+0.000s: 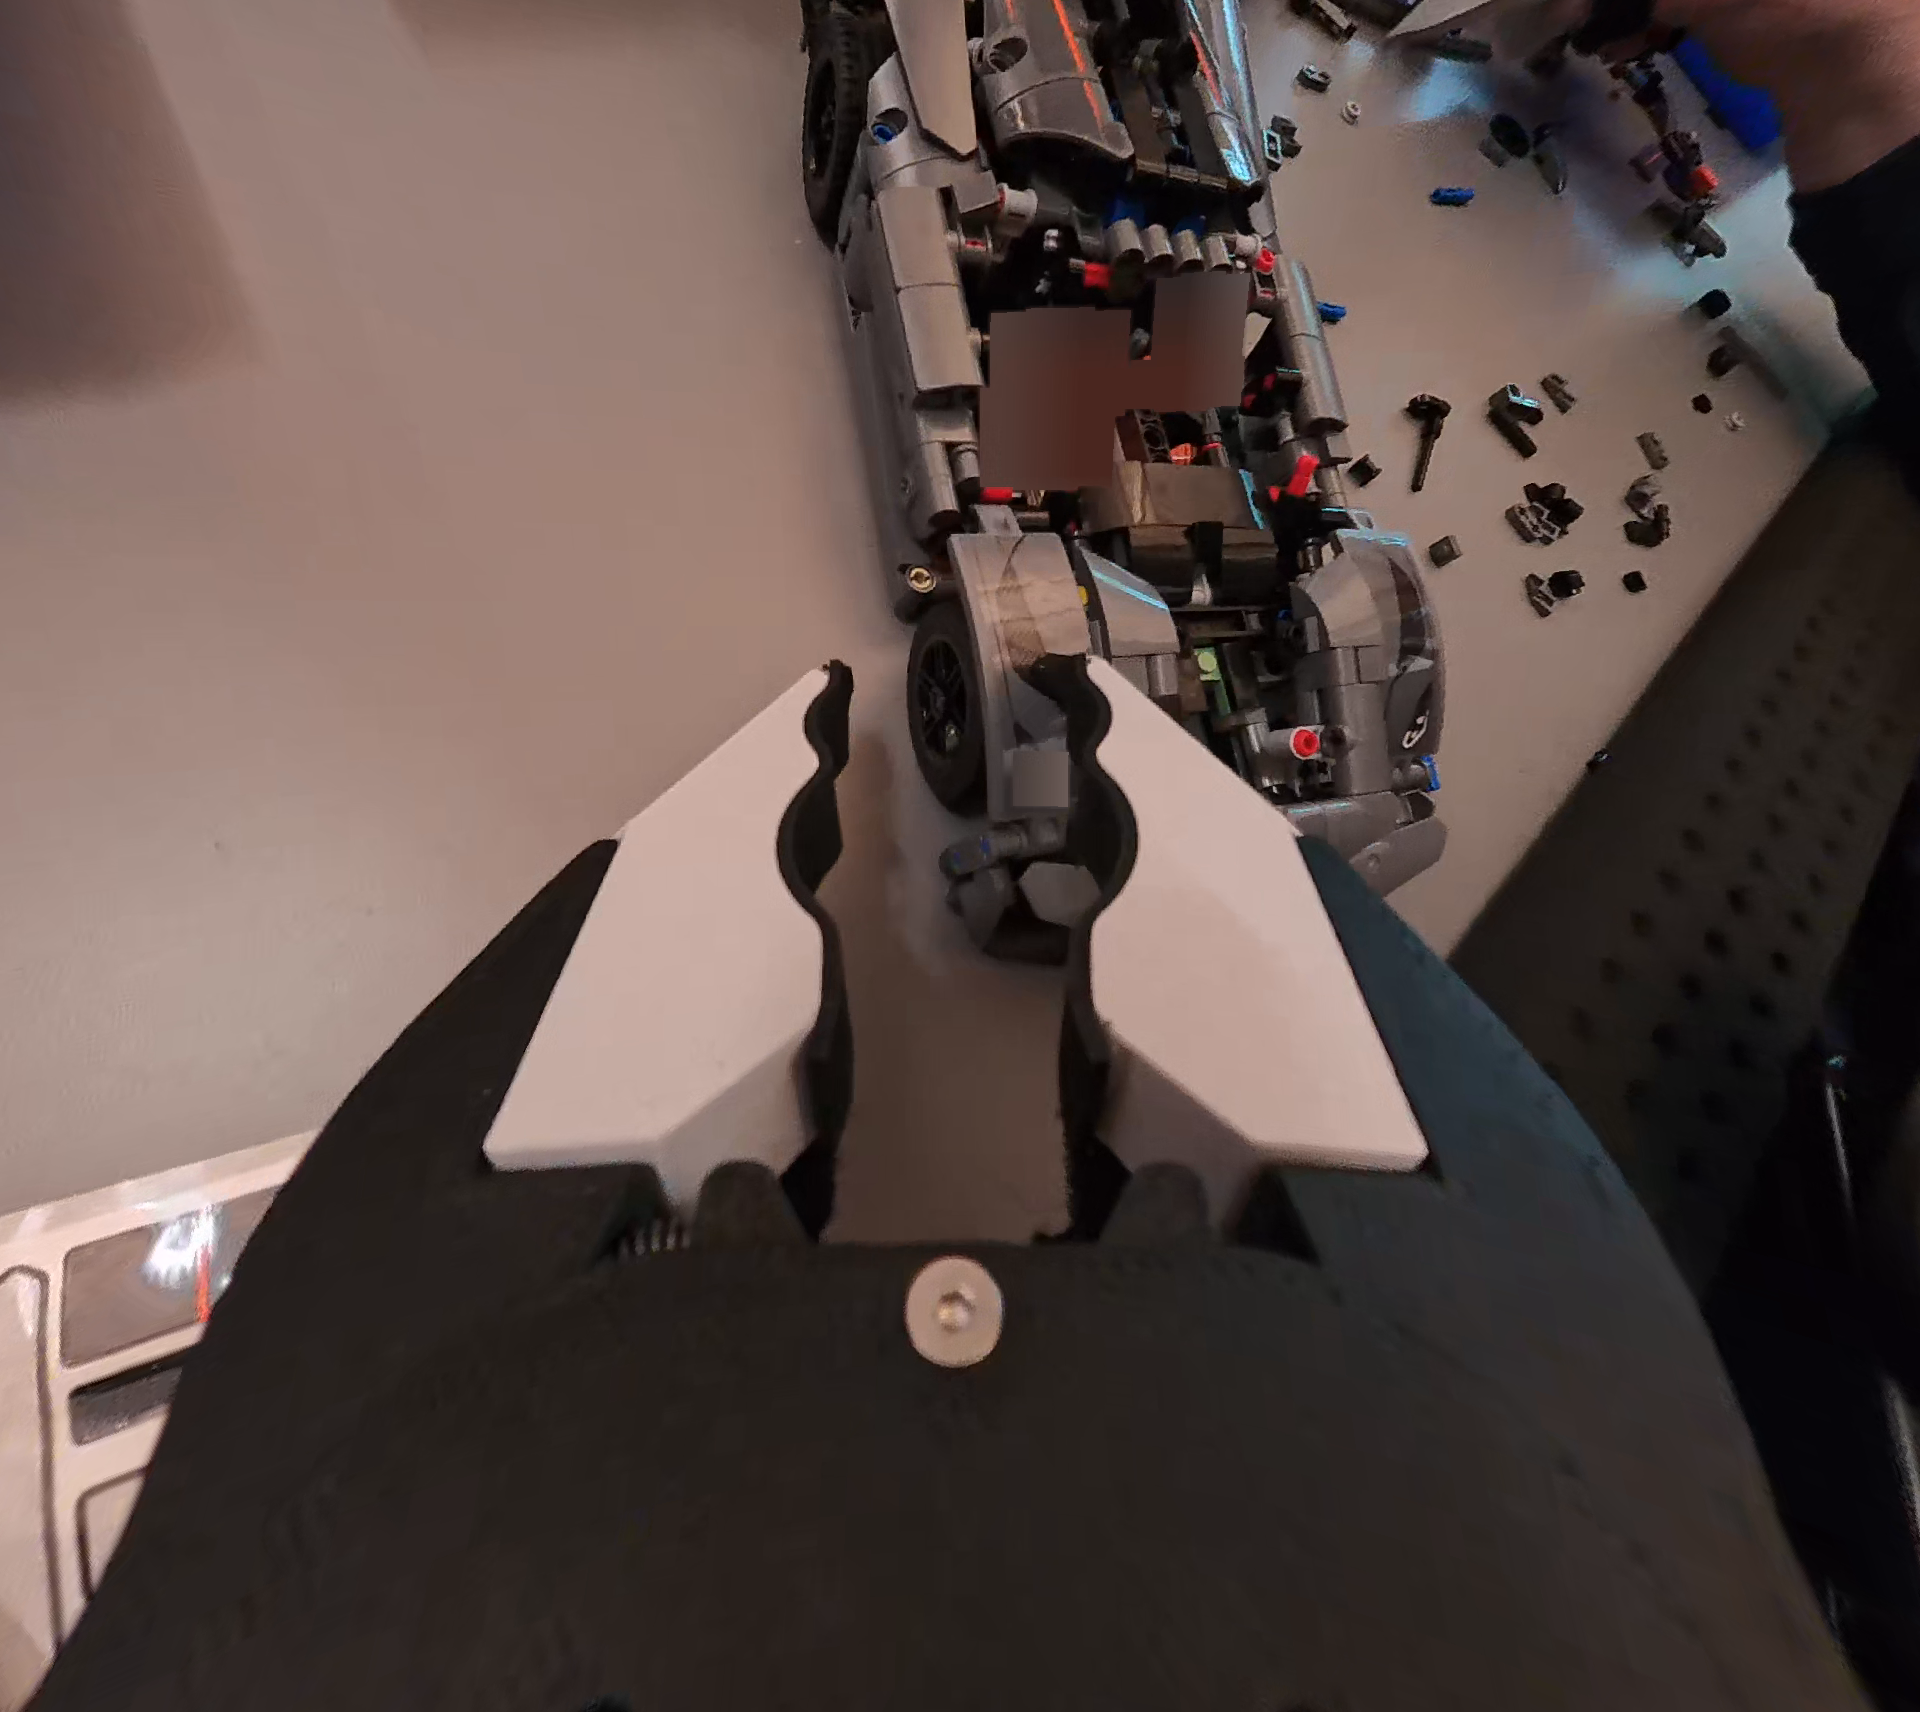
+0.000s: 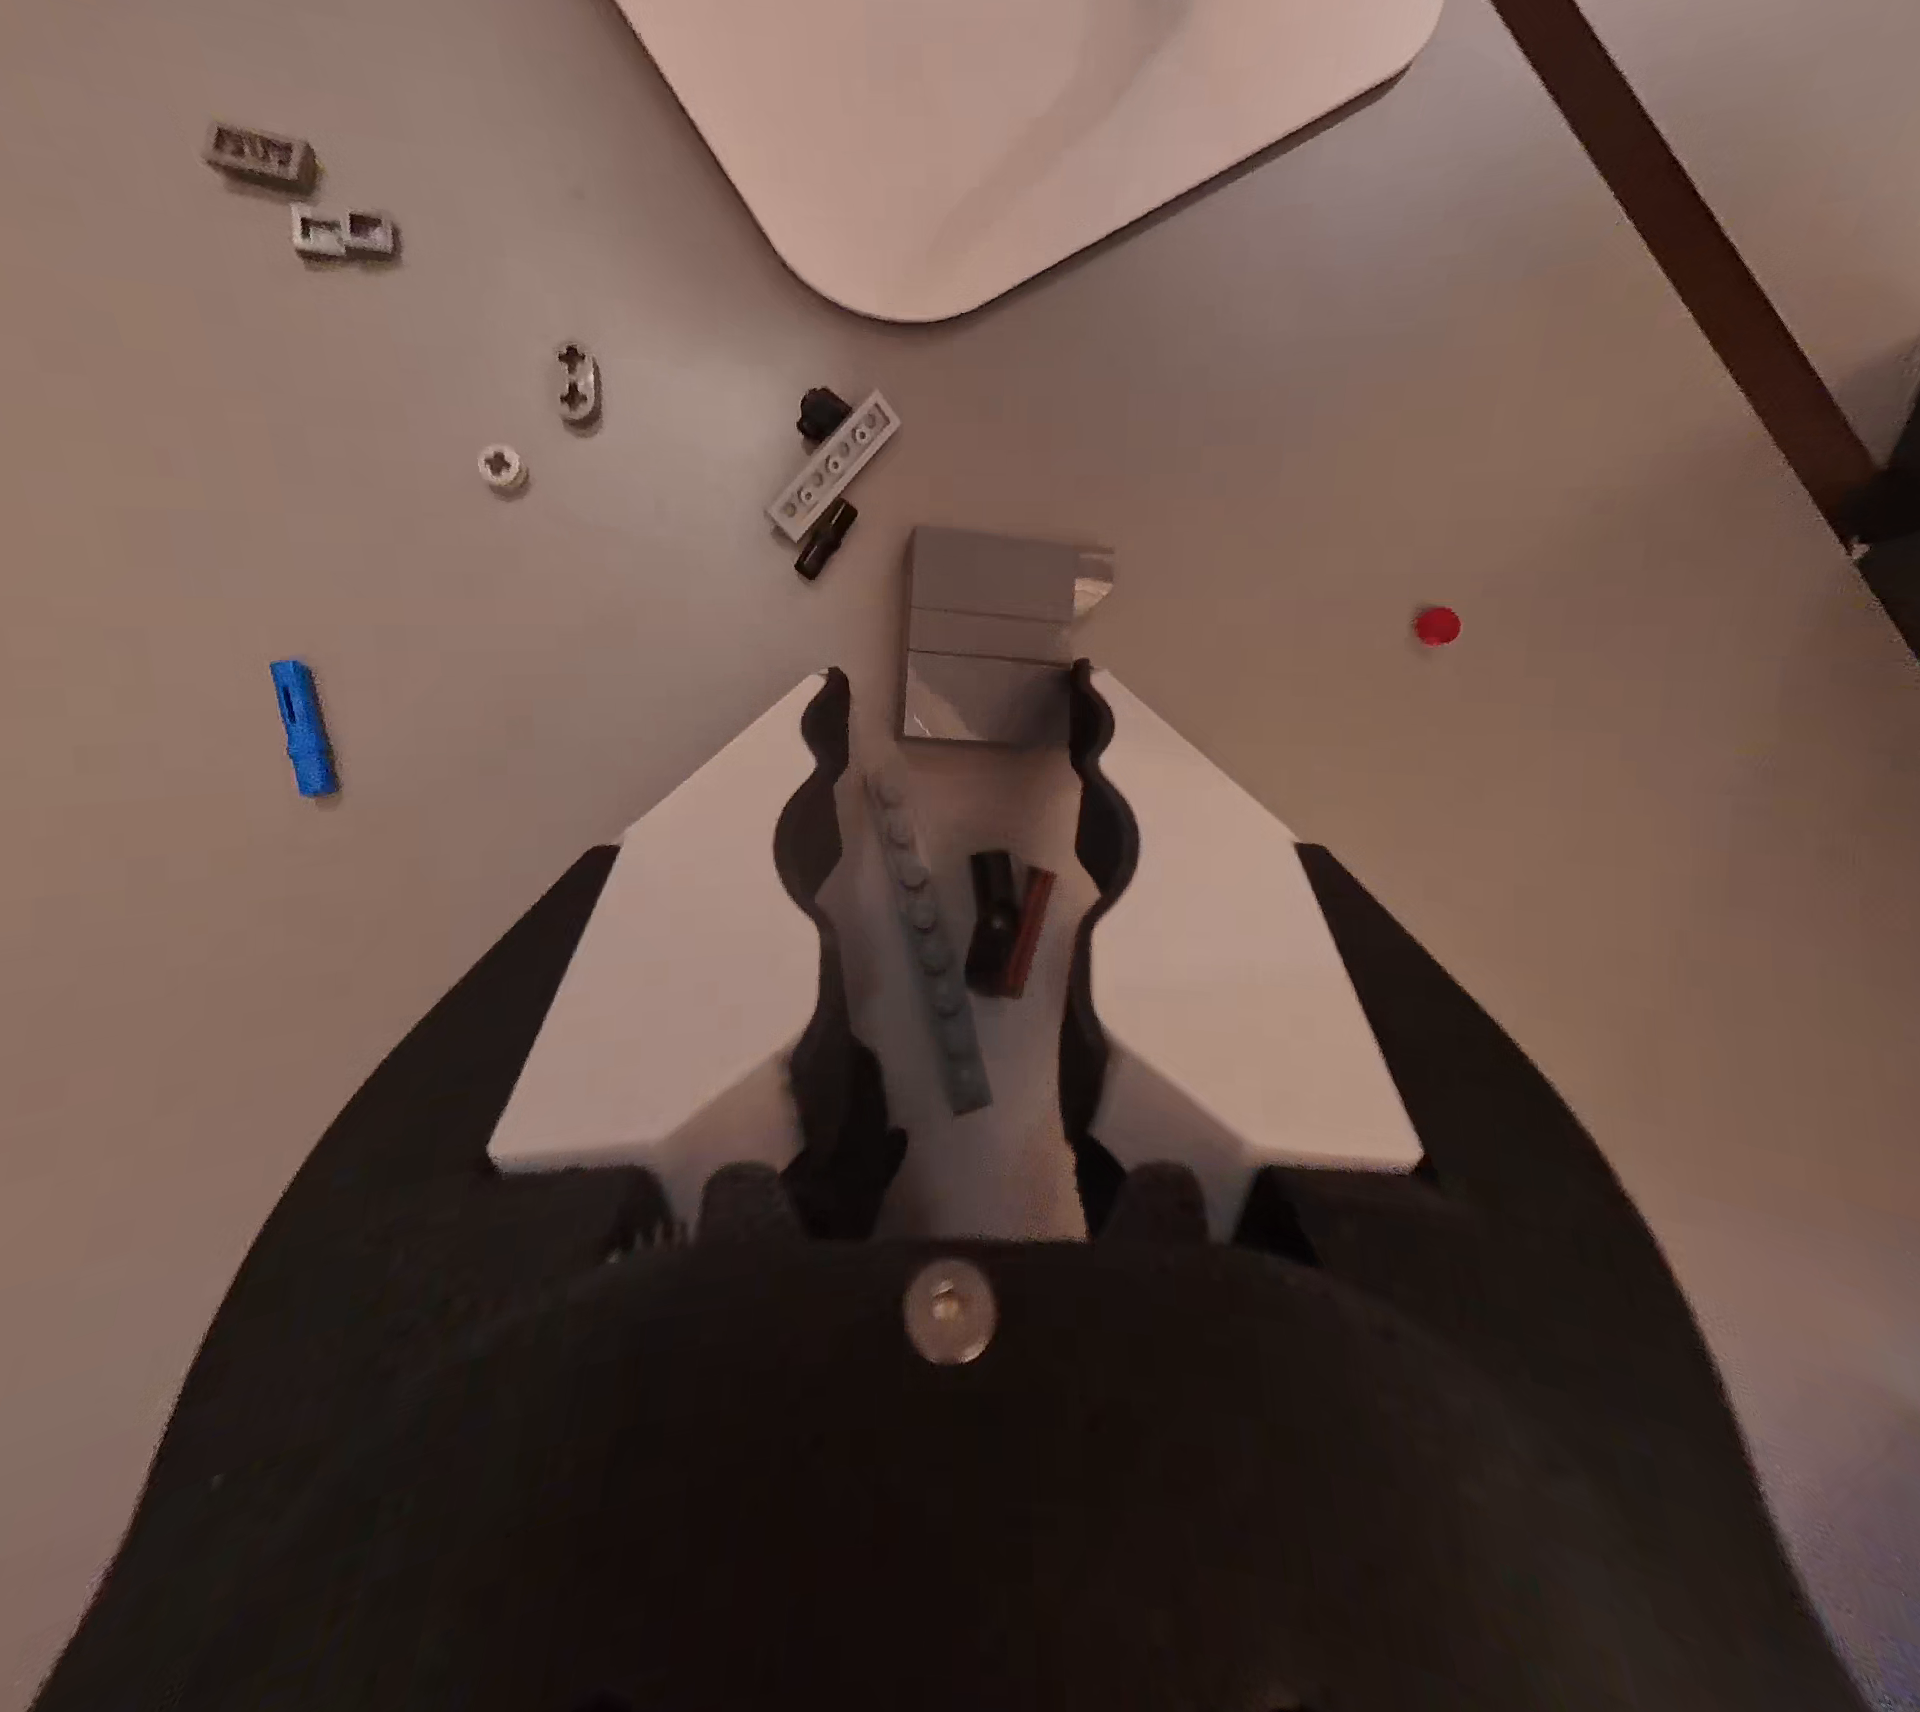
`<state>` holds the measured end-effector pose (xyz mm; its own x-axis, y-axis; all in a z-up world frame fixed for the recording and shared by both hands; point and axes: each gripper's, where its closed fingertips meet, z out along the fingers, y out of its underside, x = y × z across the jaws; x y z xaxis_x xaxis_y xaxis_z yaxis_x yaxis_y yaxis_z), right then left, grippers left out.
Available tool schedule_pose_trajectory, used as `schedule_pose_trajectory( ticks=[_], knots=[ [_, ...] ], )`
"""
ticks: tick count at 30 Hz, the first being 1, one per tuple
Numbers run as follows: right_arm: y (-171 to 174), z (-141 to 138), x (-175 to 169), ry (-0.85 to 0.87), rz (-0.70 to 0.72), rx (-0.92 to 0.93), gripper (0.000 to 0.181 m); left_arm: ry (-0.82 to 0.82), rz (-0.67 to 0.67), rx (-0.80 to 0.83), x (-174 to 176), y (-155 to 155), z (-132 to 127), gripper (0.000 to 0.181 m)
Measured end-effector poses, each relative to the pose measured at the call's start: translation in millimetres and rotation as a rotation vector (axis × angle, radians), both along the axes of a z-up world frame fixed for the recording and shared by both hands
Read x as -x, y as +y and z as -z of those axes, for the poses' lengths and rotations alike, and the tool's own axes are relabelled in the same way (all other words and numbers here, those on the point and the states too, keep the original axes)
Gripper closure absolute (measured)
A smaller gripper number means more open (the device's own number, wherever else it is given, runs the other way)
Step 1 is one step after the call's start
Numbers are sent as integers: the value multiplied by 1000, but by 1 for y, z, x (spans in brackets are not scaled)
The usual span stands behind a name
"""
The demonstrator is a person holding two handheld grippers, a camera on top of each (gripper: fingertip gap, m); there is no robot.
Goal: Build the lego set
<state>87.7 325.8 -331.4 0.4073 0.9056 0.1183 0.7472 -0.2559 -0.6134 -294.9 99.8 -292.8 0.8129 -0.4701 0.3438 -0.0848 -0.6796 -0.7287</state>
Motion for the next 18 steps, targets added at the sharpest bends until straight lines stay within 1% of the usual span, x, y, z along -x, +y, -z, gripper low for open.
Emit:
schedule_pose_trajectory(
  ticks=[3, 4, 5, 9, 11, 14, 18],
  knots=[
    [1, 1, 3, 15, 8, 13, 143, -11, -3, -1, 0, -2, 1, 141],
    [1, 1, 3, 16, 5, 10, 149, -15, -6, -2, 1, -3, 1, 140],
    [1, 1, 3, 19, 3, 5, 151, -20, -7, -4, 1, -4, 1, 140],
    [-1, 1, 4, 13, -19, -3, 151, -47, -5, -1, 0, -10, 4, 140],
    [-2, 0, 3, -17, -50, -46, 151, -58, -7, 1, 0, -12, 5, 140],
    [-8, -15, 8, -67, -155, -212, 152, -59, -8, 0, 0, -14, 6, 140],
    [-25, -54, 31, -73, -304, -506, 151, -80, -7, 3, -1, -15, 6, 141]
  ],
)
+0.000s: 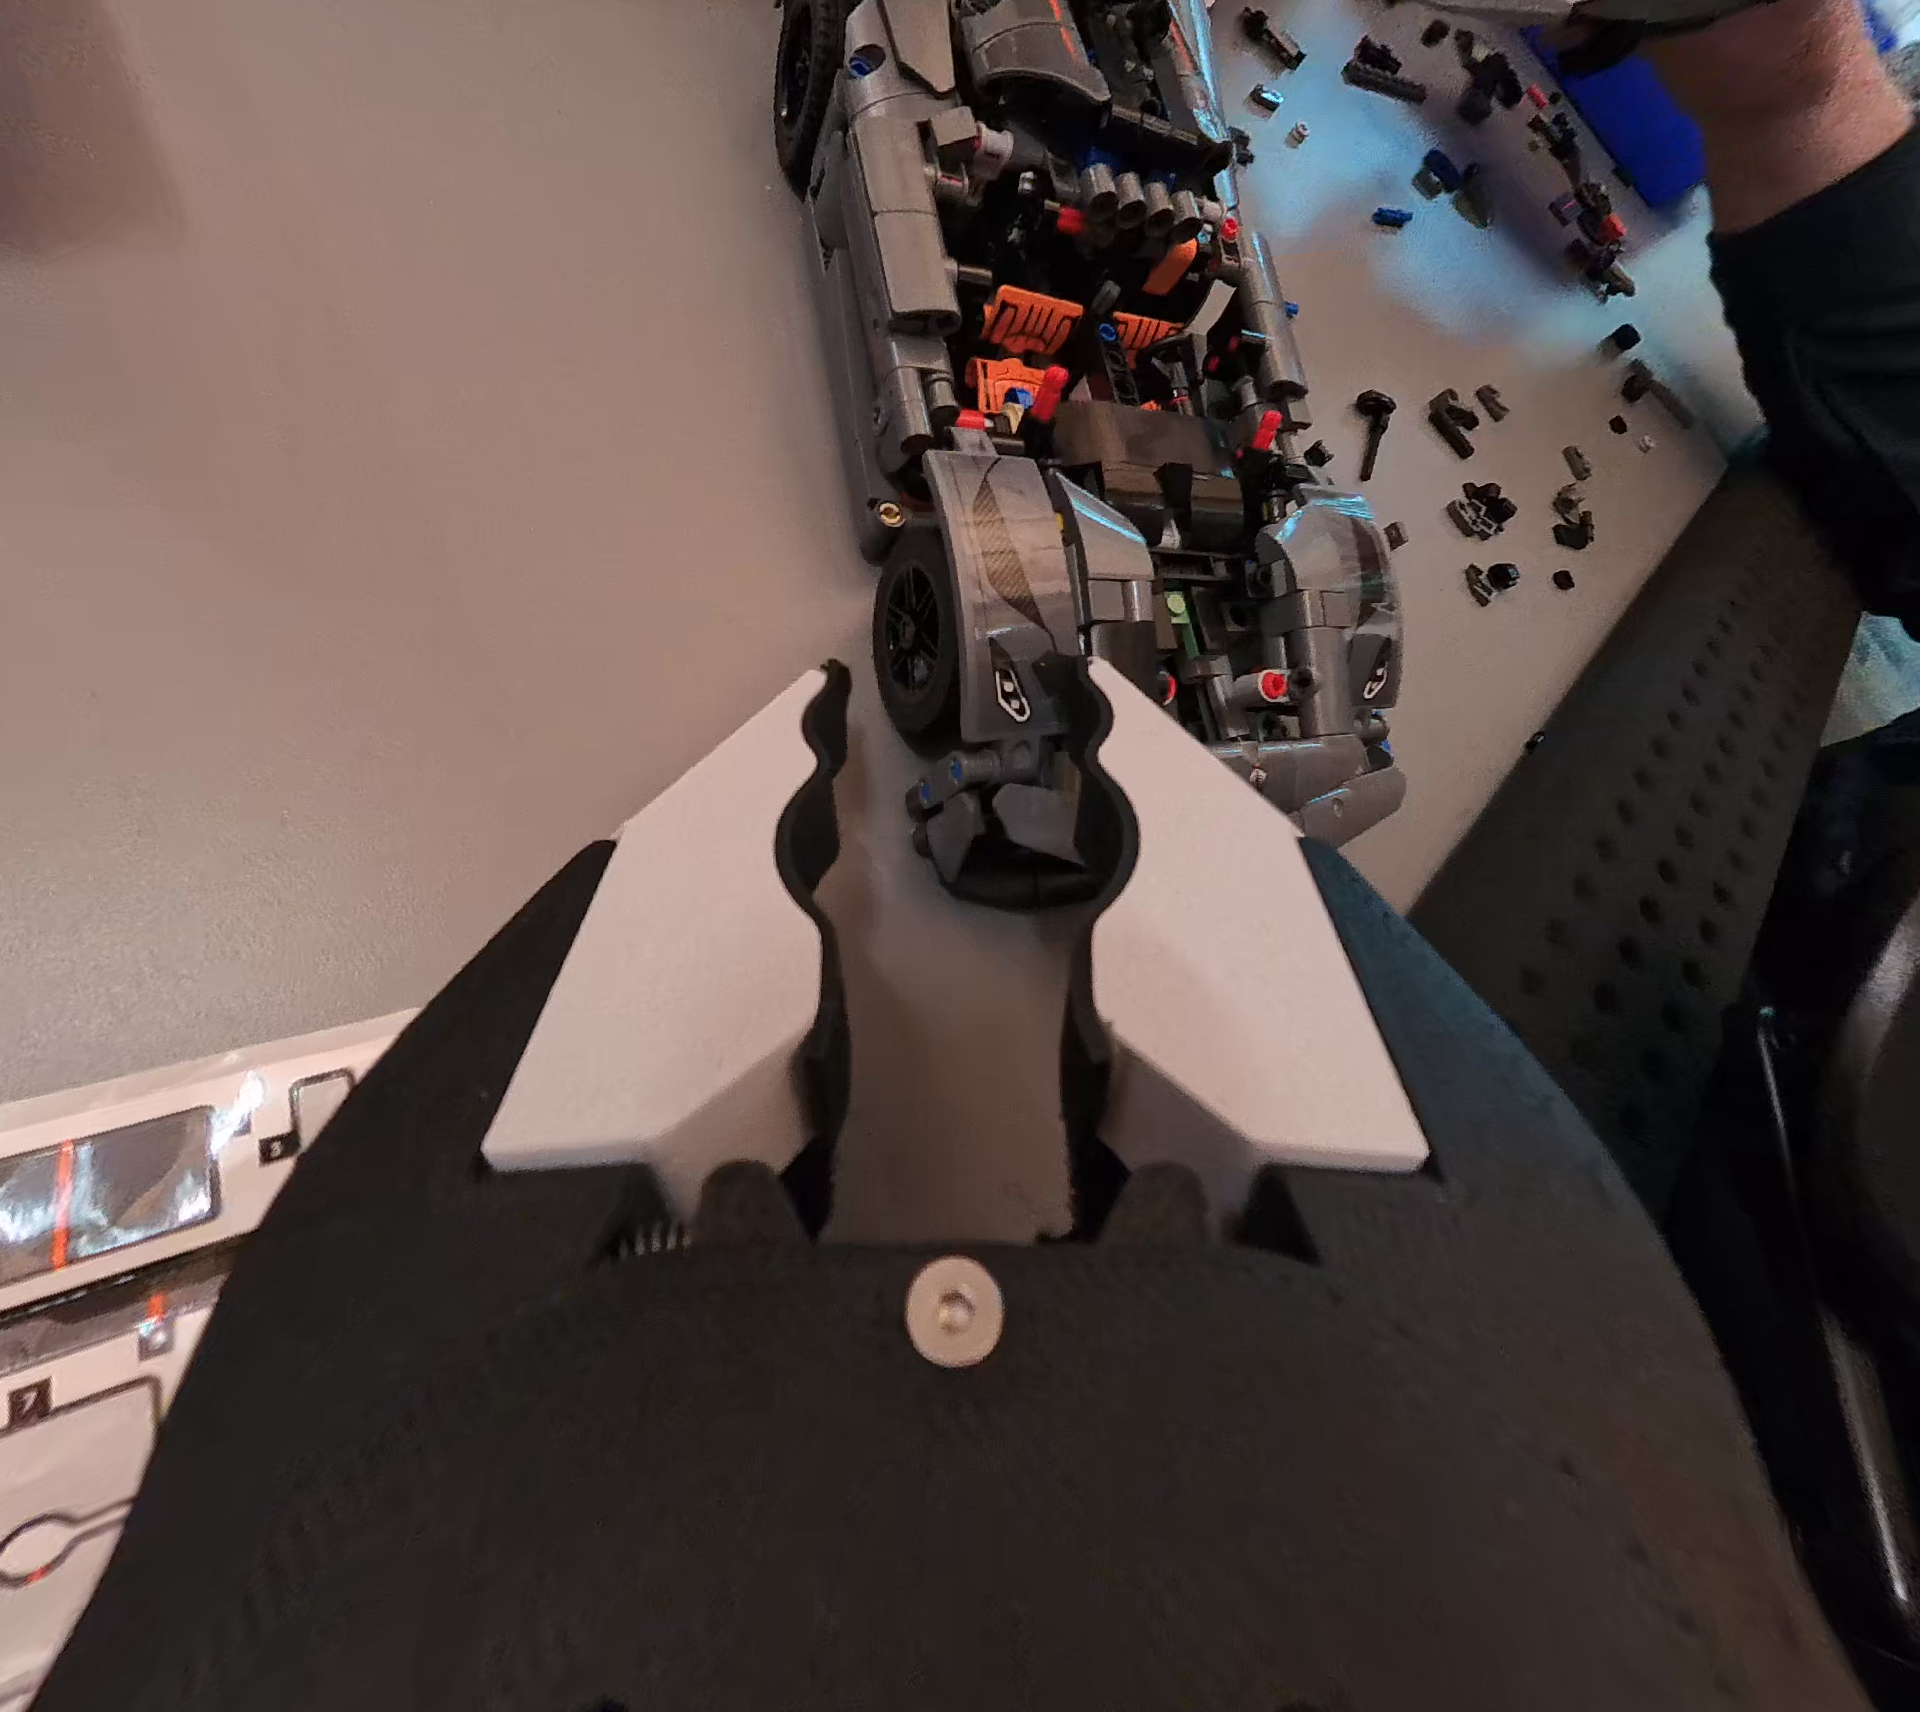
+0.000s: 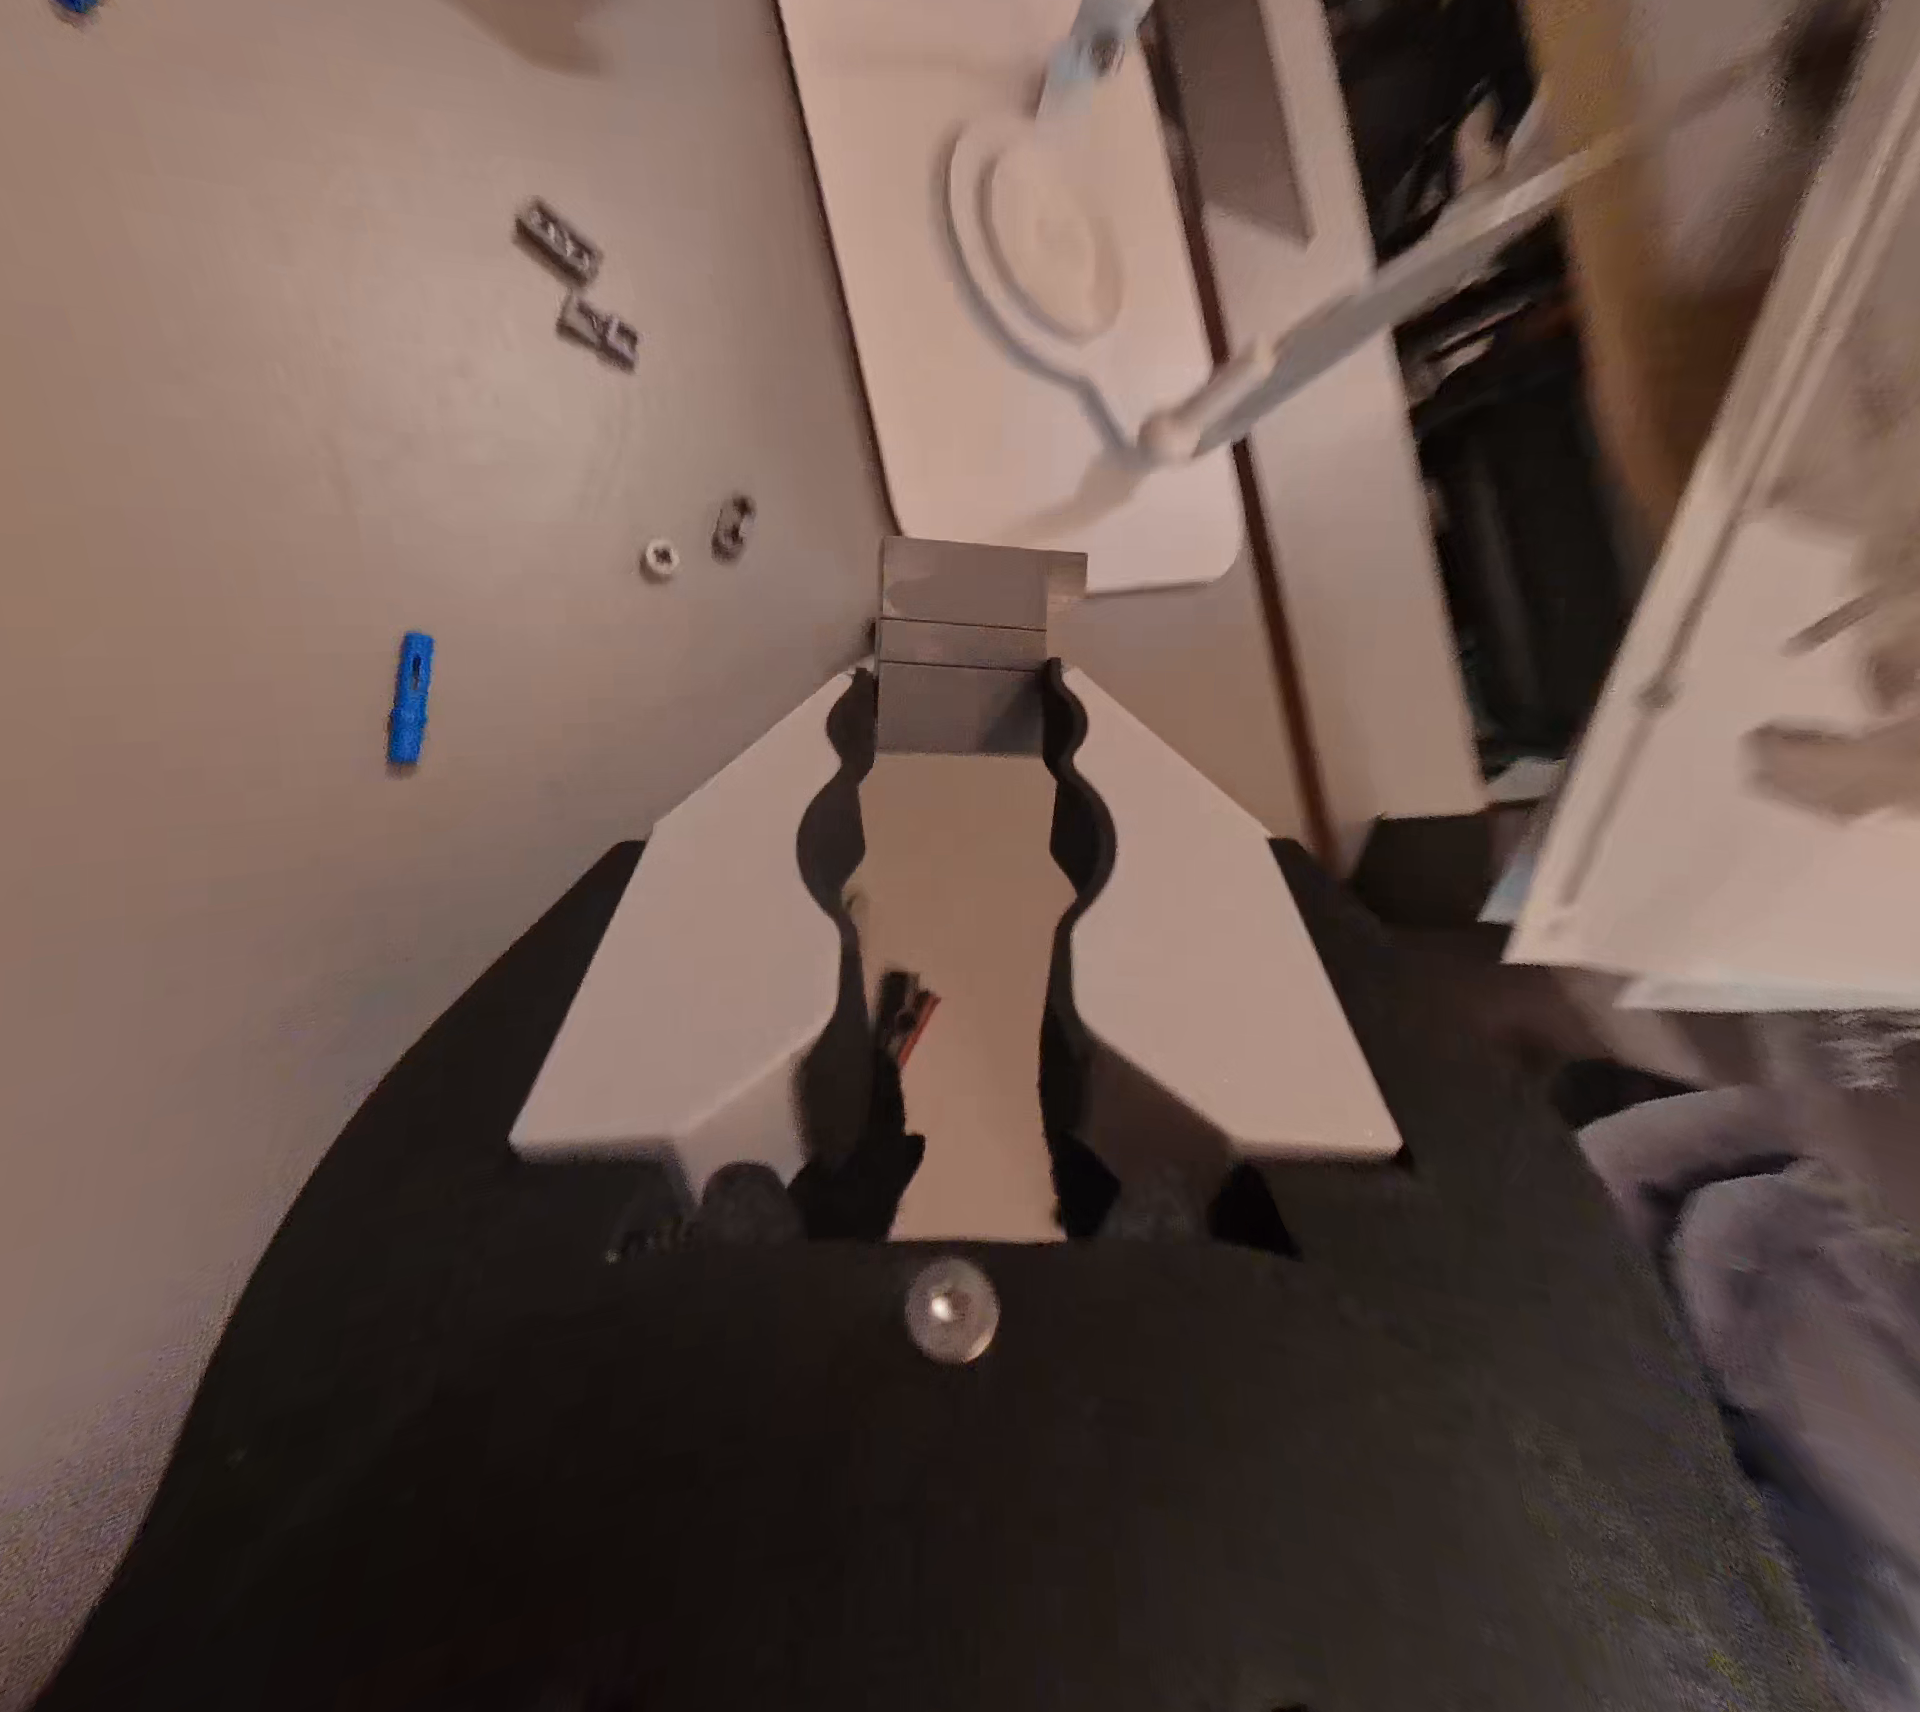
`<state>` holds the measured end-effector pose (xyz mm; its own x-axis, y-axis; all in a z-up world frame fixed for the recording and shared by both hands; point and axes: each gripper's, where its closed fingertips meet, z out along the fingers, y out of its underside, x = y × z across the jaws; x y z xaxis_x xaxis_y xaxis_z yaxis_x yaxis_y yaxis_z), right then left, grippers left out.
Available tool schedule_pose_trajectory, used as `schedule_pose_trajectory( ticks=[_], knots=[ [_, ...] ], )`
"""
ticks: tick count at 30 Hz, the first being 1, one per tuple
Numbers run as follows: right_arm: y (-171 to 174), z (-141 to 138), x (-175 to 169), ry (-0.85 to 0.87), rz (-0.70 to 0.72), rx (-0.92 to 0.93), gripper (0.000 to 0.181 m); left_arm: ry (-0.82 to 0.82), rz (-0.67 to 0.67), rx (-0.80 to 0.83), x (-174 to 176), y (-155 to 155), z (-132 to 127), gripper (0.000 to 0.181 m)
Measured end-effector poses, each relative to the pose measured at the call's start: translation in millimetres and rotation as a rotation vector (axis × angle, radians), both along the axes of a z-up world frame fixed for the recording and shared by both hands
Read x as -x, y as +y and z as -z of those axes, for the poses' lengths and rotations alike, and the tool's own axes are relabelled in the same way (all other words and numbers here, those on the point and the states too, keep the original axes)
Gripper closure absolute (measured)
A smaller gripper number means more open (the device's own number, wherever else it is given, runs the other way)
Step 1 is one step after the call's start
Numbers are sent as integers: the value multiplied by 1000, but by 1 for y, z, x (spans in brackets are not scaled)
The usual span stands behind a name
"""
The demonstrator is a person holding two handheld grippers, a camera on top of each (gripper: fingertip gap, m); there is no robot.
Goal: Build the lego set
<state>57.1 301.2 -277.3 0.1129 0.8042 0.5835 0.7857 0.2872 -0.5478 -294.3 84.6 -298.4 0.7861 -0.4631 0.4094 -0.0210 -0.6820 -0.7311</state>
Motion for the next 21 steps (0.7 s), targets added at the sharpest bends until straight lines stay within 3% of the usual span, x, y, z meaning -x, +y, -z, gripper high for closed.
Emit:
schedule_pose_trajectory(
  ticks=[10, 15, 21],
  knots=[
    [-53, -64, 50, 7, -191, -415, 152, -141, 72, 32, -17, -9, 0, 120],
    [-92, -91, 74, 11, -271, -592, 152, -84, 132, 43, -29, -12, 9, 110],
    [-116, -92, 90, 4, -315, -667, 152, -52, 175, 8, -34, -20, 10, 97]
  ],
)
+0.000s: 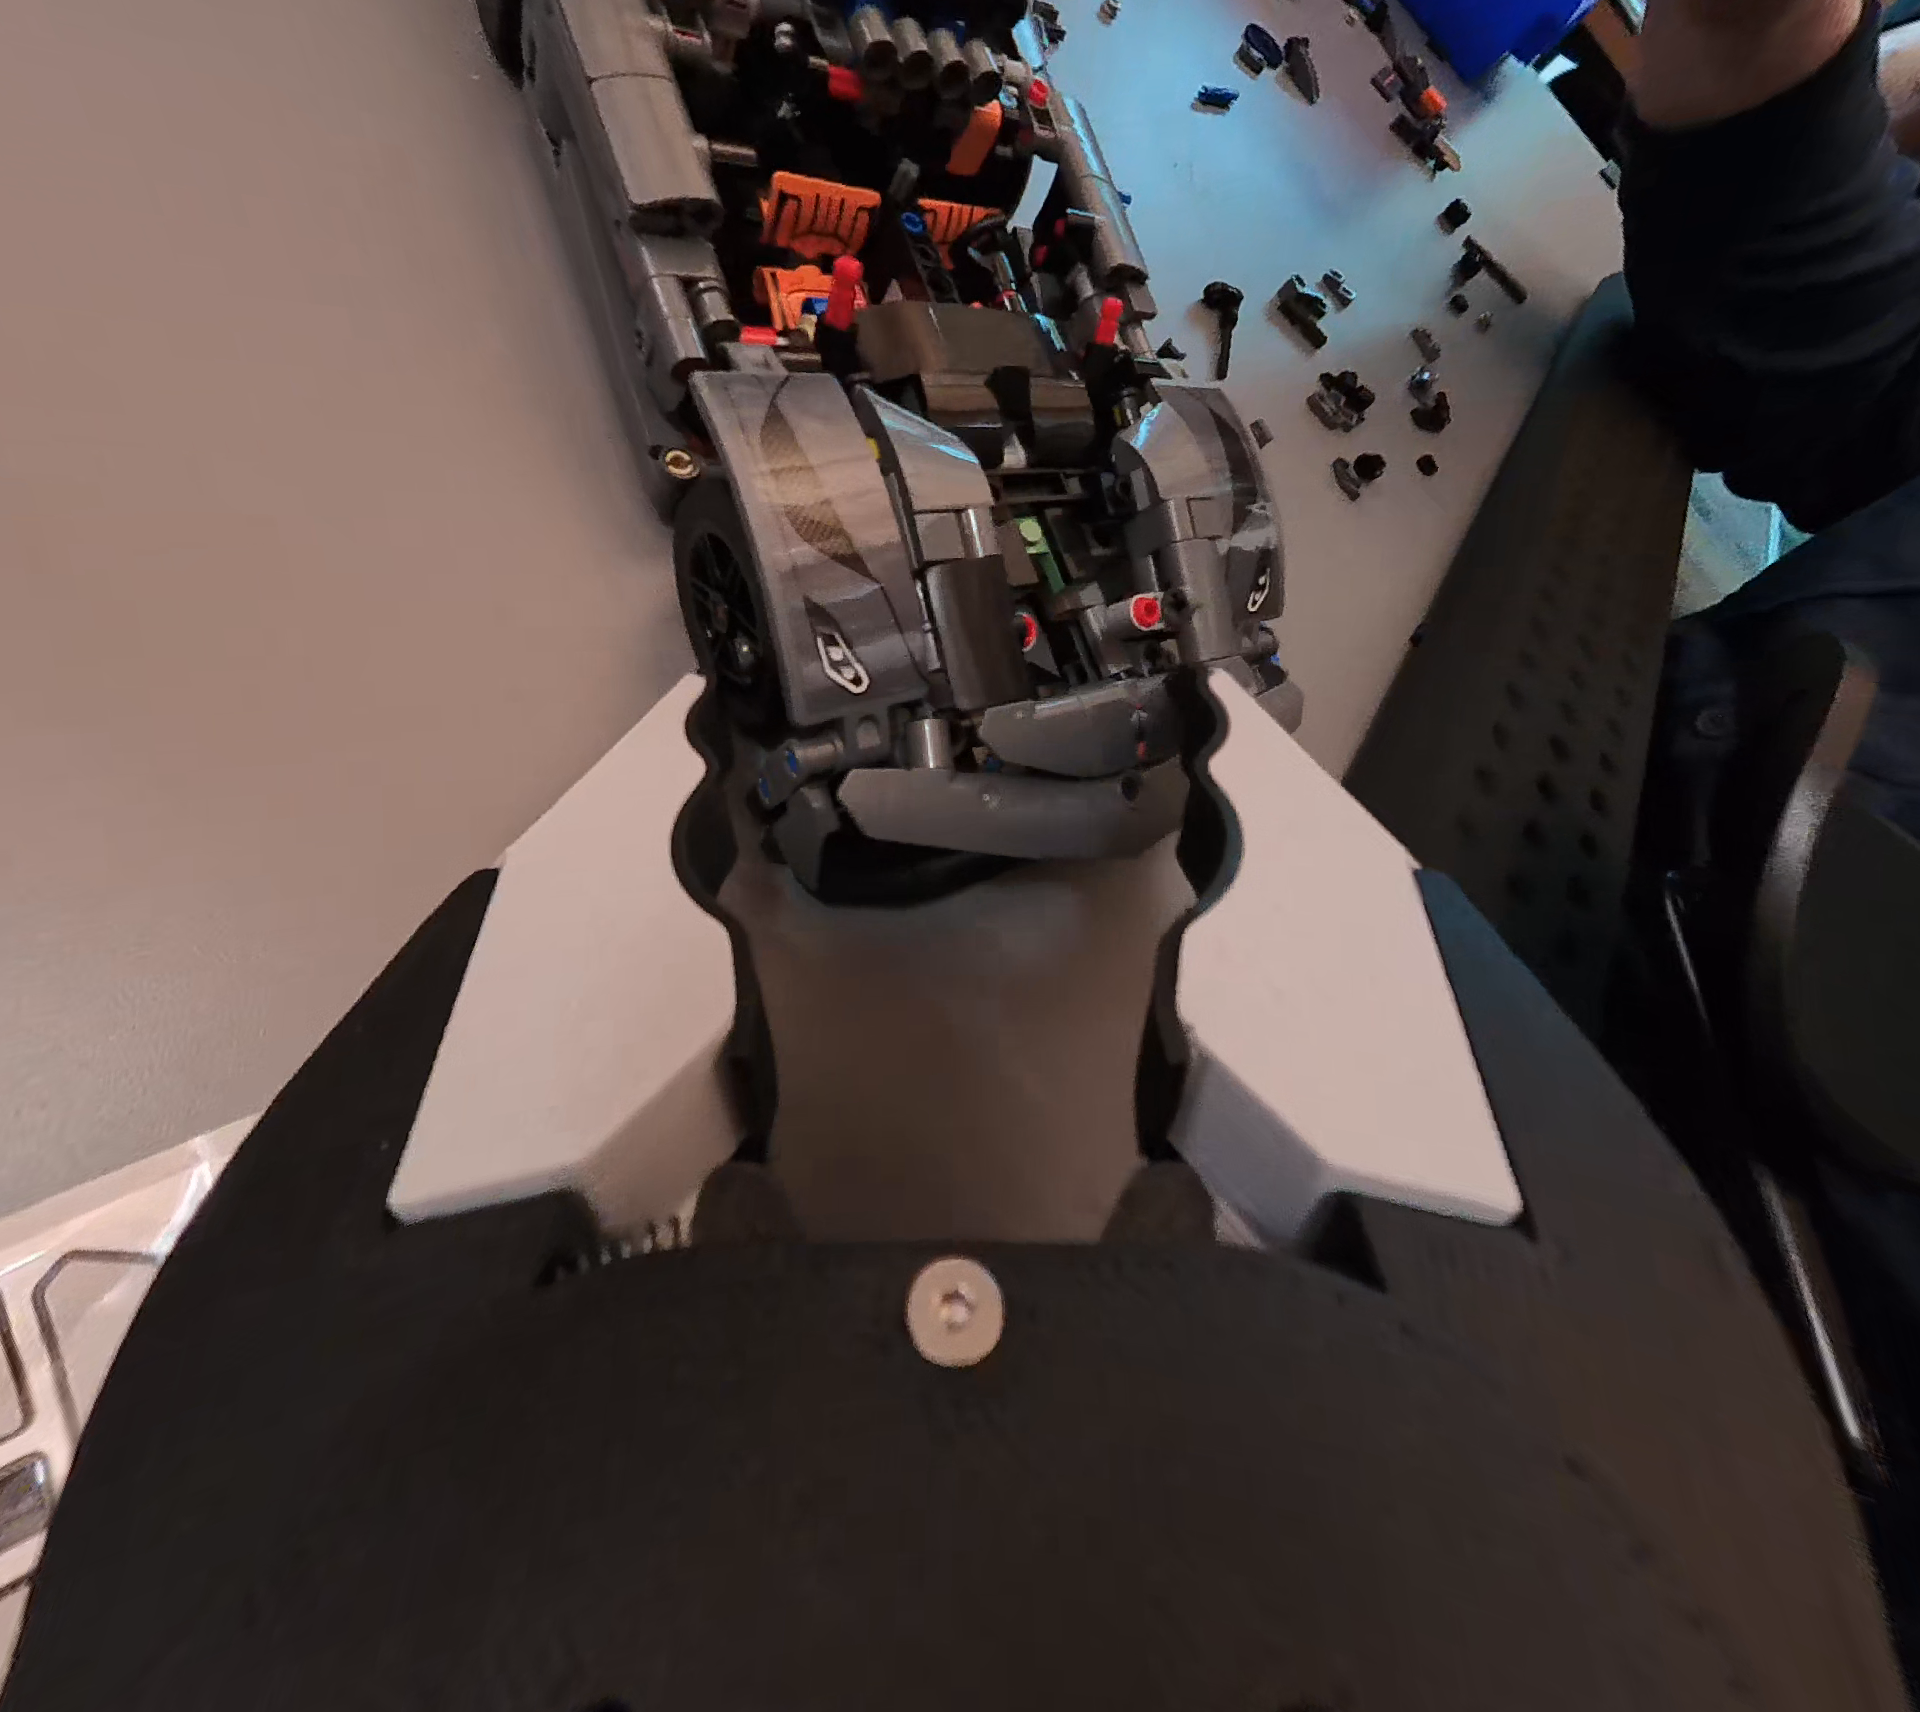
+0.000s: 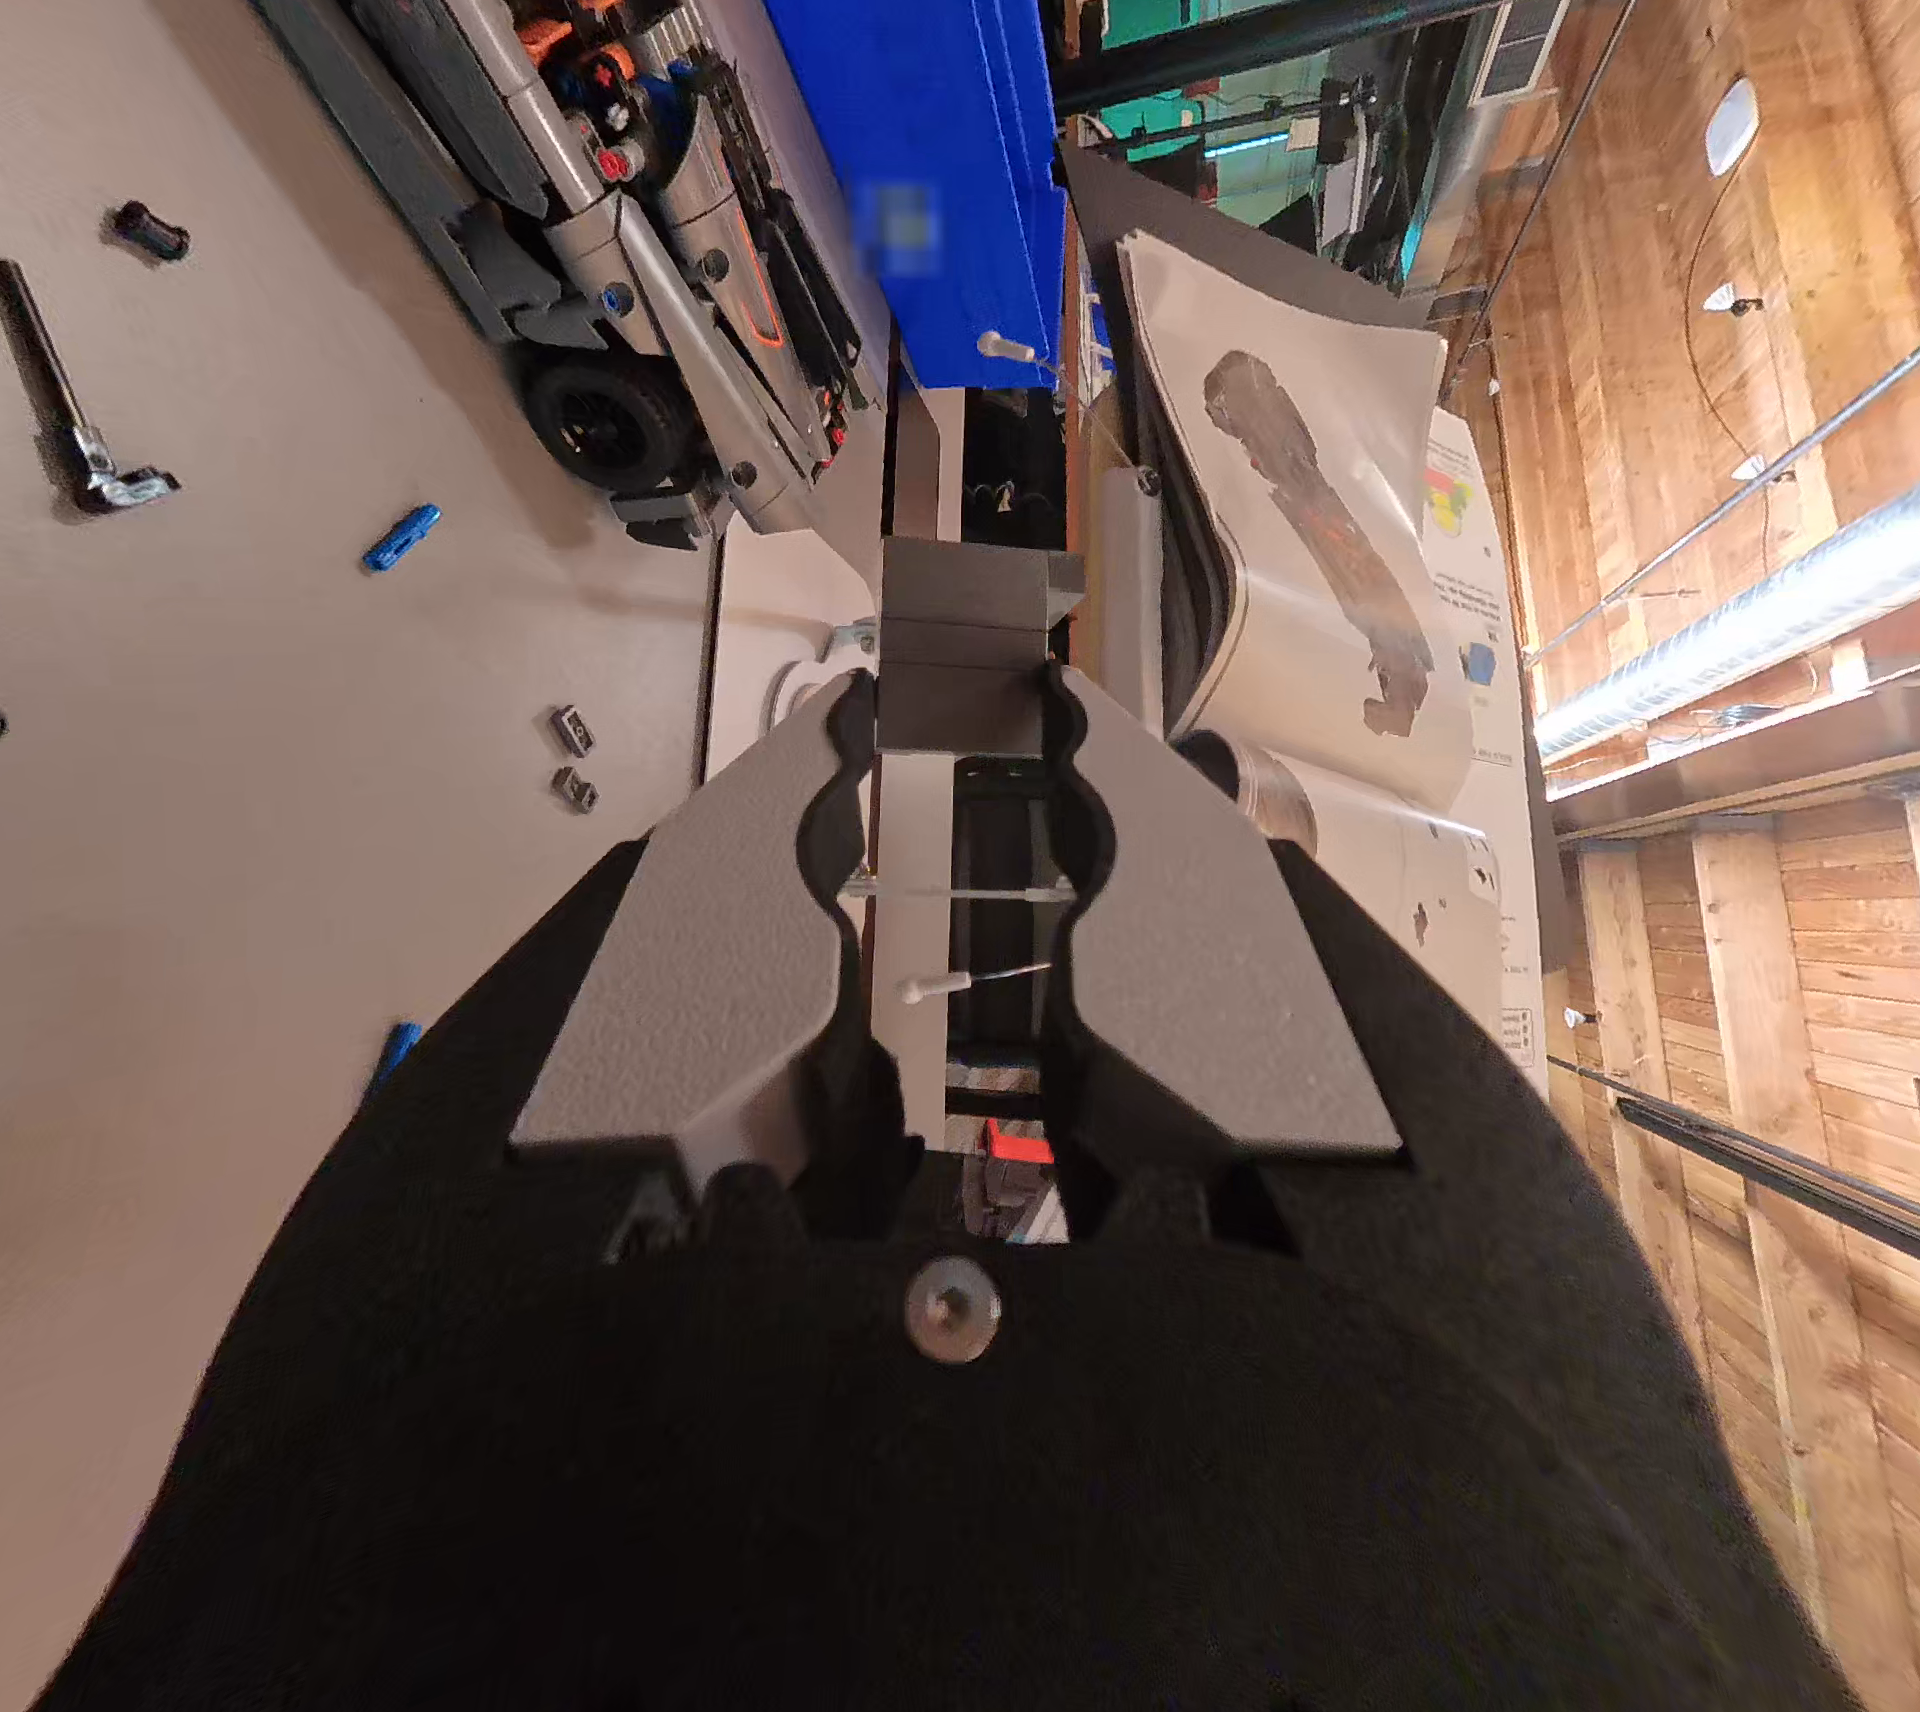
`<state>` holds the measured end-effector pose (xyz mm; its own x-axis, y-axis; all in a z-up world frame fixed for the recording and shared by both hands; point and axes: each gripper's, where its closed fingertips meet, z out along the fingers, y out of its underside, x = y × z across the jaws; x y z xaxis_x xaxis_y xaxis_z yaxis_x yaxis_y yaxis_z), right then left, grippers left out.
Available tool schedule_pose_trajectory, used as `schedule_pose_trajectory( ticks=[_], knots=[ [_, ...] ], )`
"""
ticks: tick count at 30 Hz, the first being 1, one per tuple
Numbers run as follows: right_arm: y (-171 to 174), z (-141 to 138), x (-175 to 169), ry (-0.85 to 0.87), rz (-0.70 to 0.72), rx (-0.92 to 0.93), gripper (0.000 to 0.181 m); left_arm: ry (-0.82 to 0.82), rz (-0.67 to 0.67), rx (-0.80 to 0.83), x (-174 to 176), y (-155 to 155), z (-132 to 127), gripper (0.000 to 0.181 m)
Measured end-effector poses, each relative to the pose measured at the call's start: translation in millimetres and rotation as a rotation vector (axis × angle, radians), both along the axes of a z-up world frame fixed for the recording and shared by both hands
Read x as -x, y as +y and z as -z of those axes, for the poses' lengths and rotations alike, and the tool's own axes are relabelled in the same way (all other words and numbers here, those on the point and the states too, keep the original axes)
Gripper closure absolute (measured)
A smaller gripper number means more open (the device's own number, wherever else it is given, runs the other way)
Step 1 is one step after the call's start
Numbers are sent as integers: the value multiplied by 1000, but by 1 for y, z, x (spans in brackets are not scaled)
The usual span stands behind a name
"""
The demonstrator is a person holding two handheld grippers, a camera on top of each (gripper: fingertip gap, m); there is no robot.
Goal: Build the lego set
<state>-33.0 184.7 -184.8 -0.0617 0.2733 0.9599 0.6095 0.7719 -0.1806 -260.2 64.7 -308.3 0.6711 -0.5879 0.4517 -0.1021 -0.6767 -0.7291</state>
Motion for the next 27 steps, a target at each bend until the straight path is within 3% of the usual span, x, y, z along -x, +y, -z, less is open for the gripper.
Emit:
schedule_pose_trajectory(
  ticks=[17, 27],
  knots=[
    [-4, -1, 1, 29, -9, 86, 152, 86, -33, -39, -19, 6, 4, 93],
    [0, 3, -5, 38, -14, 128, 152, 99, 22, -10, -53, 12, 4, 97]
  ],
)
